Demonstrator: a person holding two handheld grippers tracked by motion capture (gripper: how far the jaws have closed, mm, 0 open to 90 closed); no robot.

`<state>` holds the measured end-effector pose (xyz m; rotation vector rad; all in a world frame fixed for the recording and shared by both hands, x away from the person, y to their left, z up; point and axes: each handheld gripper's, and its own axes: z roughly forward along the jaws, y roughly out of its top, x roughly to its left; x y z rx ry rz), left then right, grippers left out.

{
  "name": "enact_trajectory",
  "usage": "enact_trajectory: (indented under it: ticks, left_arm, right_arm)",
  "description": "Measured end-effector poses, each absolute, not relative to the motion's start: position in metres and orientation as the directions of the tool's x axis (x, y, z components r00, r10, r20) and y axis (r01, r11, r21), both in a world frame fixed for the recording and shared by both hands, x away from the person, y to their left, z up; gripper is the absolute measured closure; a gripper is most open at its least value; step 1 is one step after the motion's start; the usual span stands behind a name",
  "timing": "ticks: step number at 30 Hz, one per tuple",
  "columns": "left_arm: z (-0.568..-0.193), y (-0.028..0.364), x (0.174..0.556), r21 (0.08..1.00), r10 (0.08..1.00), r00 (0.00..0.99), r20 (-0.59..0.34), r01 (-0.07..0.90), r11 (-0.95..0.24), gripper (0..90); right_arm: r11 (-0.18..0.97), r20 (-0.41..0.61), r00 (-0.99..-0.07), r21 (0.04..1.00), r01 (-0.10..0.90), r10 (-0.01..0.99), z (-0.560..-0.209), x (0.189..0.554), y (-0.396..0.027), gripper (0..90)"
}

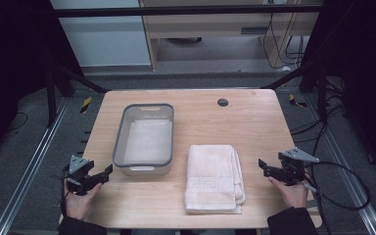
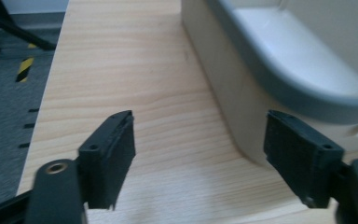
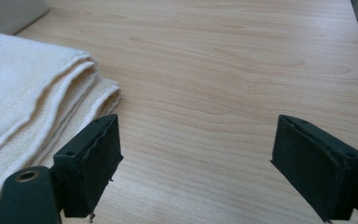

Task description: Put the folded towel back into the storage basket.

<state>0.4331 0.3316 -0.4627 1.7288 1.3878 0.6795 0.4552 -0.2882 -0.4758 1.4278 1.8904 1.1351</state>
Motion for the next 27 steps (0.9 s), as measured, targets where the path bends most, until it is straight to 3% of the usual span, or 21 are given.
enact_trajectory:
  ticks: [15,27]
  left_arm:
    - [-0.443,0.326,0.420,0.872,0.951,0.287,-0.114,0.488,-0.043,36.5]
    - [-0.434,0.314,0.423,0.874,0.936,0.327,-0.134,0.484,-0.044,37.0]
  right_arm:
    - [0.087,0.112,-0.351,0.859,0.504,0.930,-0.467,0.448,-0.284,22.0]
    - [0.087,0.117,-0.368,0.865,0.495,0.922,-0.463,0.449,-0.283,28.5]
